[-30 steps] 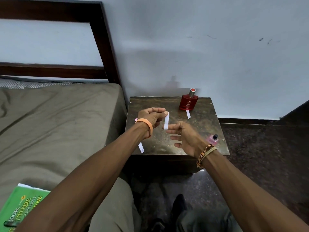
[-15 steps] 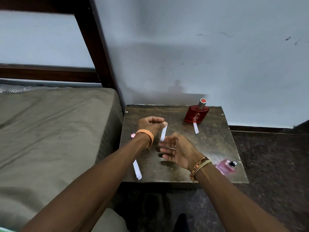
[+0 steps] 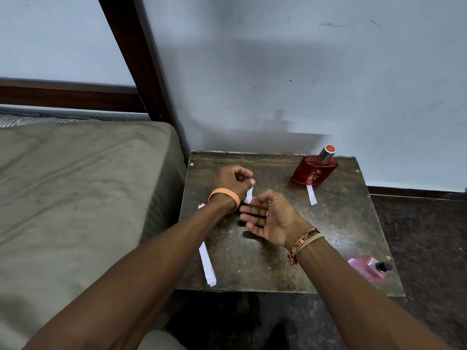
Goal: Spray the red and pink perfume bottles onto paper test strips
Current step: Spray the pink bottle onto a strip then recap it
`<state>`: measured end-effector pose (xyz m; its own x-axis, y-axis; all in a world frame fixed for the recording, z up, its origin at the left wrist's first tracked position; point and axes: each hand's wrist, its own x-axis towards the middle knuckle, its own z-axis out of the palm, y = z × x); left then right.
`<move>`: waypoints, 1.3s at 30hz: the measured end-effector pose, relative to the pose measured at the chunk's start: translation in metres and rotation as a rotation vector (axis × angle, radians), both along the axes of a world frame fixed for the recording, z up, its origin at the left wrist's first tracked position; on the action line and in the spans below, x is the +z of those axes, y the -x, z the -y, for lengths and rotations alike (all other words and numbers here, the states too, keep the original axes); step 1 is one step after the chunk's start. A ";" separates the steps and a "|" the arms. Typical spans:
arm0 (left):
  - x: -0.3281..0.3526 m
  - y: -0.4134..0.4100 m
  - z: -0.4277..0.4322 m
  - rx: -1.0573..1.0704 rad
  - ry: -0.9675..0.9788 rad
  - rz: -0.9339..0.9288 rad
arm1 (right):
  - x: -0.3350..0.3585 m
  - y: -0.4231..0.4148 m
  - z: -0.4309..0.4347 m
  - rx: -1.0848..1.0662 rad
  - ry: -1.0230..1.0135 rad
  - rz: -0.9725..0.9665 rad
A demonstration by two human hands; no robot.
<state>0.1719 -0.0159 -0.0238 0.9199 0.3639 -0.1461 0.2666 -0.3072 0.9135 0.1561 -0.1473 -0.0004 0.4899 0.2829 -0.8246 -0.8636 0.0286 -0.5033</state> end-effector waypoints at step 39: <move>0.006 0.001 -0.037 -0.360 -0.389 -0.113 | -0.014 -0.013 -0.008 0.610 0.790 1.040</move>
<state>0.1710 0.0209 -0.0181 0.9827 0.0759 -0.1687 0.1723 -0.7073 0.6856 0.1689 -0.1392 -0.0144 0.9266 0.3103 -0.2125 0.1224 -0.7831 -0.6097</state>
